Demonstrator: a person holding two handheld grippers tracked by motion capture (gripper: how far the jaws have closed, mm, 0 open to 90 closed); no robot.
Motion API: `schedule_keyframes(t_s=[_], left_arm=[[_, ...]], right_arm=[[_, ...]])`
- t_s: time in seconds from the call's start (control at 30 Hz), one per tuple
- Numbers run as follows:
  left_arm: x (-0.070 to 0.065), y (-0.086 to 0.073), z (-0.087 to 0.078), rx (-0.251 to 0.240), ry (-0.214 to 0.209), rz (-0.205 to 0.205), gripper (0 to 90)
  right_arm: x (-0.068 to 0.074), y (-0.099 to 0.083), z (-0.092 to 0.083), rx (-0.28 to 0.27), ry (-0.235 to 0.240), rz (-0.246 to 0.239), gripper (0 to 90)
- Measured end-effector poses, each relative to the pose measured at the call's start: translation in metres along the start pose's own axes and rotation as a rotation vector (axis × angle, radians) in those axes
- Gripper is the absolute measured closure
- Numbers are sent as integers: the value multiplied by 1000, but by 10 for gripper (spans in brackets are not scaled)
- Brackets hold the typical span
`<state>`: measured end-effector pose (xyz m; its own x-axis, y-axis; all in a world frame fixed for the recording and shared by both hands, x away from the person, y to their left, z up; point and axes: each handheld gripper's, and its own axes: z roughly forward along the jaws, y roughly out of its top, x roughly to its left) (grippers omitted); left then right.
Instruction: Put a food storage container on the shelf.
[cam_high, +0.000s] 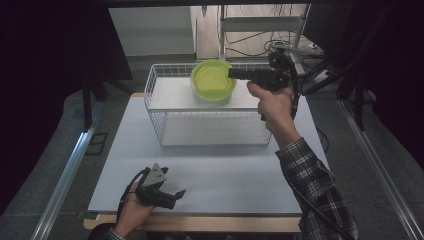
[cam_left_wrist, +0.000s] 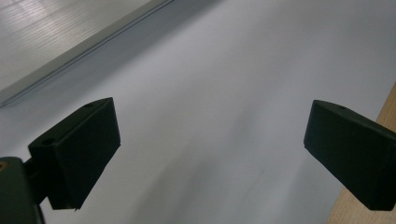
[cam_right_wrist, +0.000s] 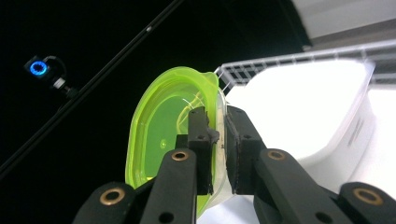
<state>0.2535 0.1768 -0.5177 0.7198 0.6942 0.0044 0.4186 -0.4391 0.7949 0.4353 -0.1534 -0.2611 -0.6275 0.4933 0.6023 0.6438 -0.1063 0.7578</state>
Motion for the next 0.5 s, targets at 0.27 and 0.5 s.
schedule_keyframes(t_s=[0.27,0.5], left_arm=[[0,0,0,-2,-1,-1,33],[0,0,0,-2,-4,2,34]], right_arm=[[-3,21,15,-47,-65,17,816],[-8,26,28,-59,-128,32,815]])
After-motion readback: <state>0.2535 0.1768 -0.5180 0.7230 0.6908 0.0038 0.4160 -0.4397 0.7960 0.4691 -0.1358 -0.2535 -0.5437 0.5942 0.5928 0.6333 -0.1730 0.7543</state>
